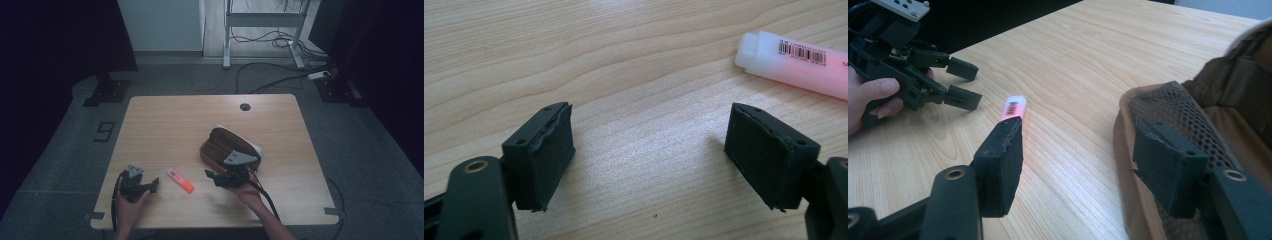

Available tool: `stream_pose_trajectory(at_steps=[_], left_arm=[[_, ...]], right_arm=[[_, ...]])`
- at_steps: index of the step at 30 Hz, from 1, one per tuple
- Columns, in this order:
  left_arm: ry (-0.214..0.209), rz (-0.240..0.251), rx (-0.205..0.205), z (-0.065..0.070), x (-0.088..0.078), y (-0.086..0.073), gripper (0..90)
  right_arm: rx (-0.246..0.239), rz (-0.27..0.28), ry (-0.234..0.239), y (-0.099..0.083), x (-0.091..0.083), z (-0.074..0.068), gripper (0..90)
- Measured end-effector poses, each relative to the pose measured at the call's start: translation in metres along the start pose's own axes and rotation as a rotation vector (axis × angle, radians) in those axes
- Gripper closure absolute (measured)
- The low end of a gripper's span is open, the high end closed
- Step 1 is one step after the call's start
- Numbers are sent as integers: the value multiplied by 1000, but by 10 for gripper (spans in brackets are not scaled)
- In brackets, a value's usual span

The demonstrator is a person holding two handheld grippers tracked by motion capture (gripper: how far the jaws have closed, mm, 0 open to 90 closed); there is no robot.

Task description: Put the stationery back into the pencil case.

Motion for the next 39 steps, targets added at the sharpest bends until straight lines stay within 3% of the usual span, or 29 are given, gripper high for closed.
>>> stream_pose_trajectory(at_steps=[15,39], left_arm=[[0,0,0,0,0,0,196],[0,0,0,0,0,0,195]], right_arm=[[-29,-34,40,5,32,-28,381],[-31,-110,58,-11,70,-49,425]])
Point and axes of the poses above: each handheld gripper's, and its own axes: x roughly forward along the jaws, y roughly out of its top, z roughly to its right, the point moved 10 cm from there along x, roughly forward along the jaws, and after that the axes turned 9 degrees about -z, right-handed, at the moved point
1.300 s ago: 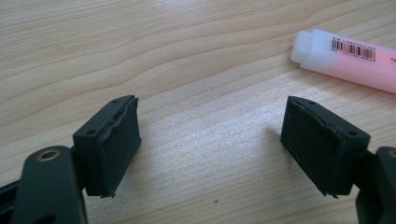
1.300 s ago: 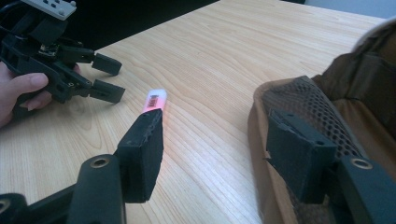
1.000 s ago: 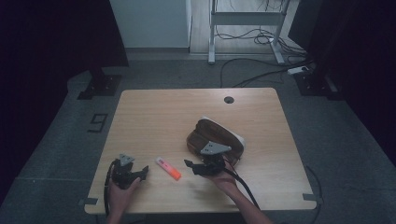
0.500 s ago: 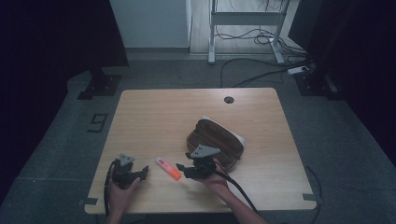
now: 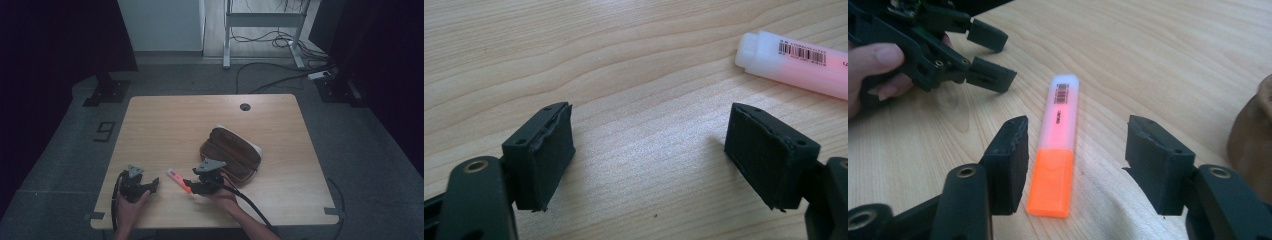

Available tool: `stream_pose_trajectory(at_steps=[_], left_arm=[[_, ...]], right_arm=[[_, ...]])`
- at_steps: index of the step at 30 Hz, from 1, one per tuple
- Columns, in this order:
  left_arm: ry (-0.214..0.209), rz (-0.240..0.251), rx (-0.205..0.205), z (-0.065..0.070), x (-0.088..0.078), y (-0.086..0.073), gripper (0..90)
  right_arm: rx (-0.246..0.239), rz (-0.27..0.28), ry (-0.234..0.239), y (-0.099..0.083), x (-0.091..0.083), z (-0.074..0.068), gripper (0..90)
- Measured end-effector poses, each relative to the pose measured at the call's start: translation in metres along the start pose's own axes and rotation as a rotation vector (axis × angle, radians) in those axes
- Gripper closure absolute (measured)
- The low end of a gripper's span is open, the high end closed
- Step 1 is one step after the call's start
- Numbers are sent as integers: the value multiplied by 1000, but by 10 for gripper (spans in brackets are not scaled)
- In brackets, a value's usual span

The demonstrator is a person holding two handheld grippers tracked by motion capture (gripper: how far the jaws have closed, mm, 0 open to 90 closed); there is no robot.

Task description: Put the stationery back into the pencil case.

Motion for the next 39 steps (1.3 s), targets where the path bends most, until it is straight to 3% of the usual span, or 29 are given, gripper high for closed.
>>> stream_pose_trajectory(at_steps=[8,20,39], left_arm=[[0,0,0,0,0,0,195],[0,0,0,0,0,0,195],[0,0,0,0,0,0,195]], right_arm=[[-3,-36,12,-6,14,-5,456],[-30,-94,-7,-17,28,-9,484],[-45,-131,-38,-20,30,-6,636]])
Point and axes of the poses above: each handheld gripper's, and its own axes: x roughly forward along the jaws, y roughly out of its top, z roughly to its right, the point moved 10 cm from there along x, roughly forward along the jaws, and after that the axes turned 9 degrees about -z, right-handed, at the moved point
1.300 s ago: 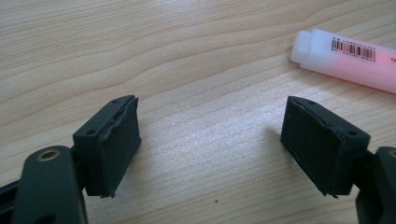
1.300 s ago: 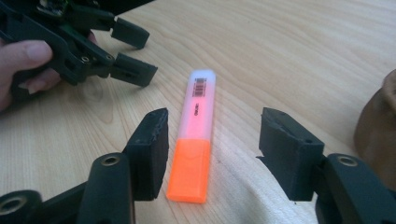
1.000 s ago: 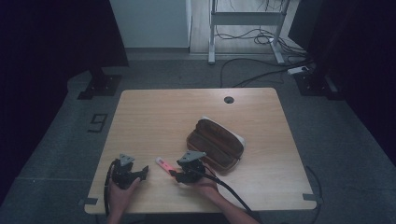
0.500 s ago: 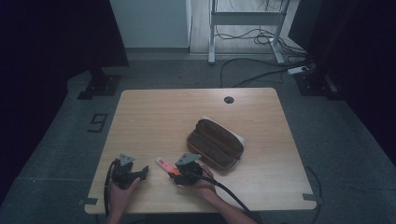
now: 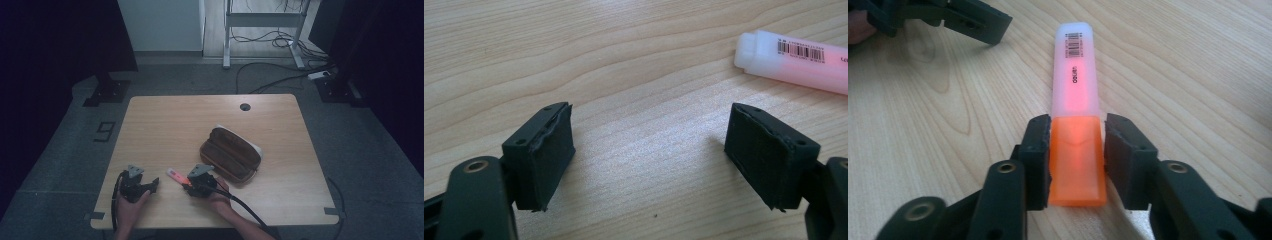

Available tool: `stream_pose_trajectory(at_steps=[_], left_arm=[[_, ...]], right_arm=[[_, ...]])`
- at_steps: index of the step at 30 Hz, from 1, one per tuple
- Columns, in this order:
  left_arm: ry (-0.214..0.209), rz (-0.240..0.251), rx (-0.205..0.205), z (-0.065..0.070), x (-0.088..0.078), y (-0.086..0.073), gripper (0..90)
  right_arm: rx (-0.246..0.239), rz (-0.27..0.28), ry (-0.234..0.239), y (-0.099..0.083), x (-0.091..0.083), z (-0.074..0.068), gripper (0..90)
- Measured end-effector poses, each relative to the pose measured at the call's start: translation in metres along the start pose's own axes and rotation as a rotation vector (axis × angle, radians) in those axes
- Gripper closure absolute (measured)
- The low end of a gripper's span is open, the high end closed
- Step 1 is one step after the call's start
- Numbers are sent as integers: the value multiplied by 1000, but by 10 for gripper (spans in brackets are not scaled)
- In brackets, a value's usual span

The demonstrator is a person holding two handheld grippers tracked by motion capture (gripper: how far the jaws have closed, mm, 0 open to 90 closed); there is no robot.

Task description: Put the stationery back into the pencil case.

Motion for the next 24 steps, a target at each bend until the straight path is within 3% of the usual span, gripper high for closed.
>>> stream_pose_trajectory(at_steps=[11,24], left_arm=[[0,0,0,0,0,0,196],[0,0,0,0,0,0,195]], right_arm=[[-1,0,-8,0,-1,2,655],[31,70,39,11,-22,5,656]])
Point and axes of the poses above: each handheld gripper's, and its own axes: x roughly forward along the jaws, y roughly out of its top, z roughly to its right, the point moved 10 cm from there along x, roughly forward along the jaws, and after that the axes turned 9 degrees about -z, right-handed, at the moved point
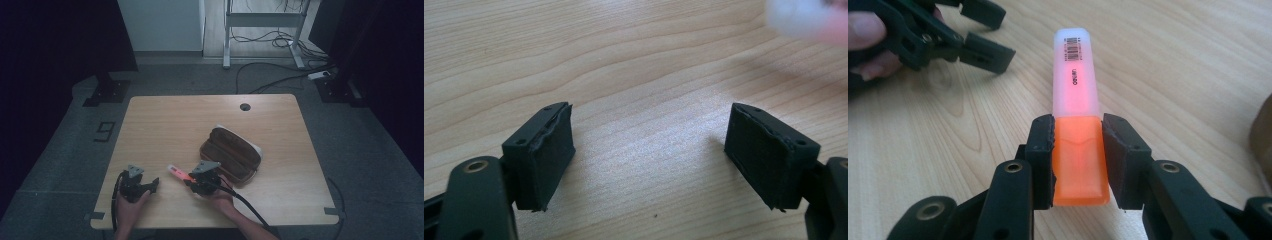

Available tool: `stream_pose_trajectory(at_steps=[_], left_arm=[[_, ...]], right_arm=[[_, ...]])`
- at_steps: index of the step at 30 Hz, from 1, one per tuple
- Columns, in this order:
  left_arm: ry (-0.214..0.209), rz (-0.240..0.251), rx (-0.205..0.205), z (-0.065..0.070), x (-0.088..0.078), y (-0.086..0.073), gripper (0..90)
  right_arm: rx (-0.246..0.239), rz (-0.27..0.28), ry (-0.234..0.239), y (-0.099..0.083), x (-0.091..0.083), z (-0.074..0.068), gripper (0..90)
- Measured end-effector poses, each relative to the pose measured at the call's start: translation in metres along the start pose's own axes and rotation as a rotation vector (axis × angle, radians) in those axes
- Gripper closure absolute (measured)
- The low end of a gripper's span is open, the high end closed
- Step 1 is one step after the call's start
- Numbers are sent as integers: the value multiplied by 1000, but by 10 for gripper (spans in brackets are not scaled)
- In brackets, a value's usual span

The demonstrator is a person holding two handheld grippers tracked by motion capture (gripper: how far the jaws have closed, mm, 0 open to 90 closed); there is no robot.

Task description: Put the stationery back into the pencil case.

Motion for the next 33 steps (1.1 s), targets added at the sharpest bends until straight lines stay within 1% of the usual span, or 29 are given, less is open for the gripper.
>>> stream_pose_trajectory(at_steps=[6,15,24,33], left_arm=[[0,0,0,0,0,0,196],[0,0,0,0,0,0,196],[0,0,0,0,0,0,195],[0,0,0,0,0,0,195]], right_arm=[[11,30,16,5,-12,2,656],[15,66,30,9,-29,6,656],[15,84,34,8,-41,11,656],[37,100,26,3,-53,23,656]])
Point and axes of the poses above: each handheld gripper's, and its own axes: x roughly forward along the jaws, y roughly out of its top, z roughly to its right, the point moved 10 cm from there along x, roughly forward along the jaws, and after that the axes turned 9 degrees about -z, right-handed, at the moved point
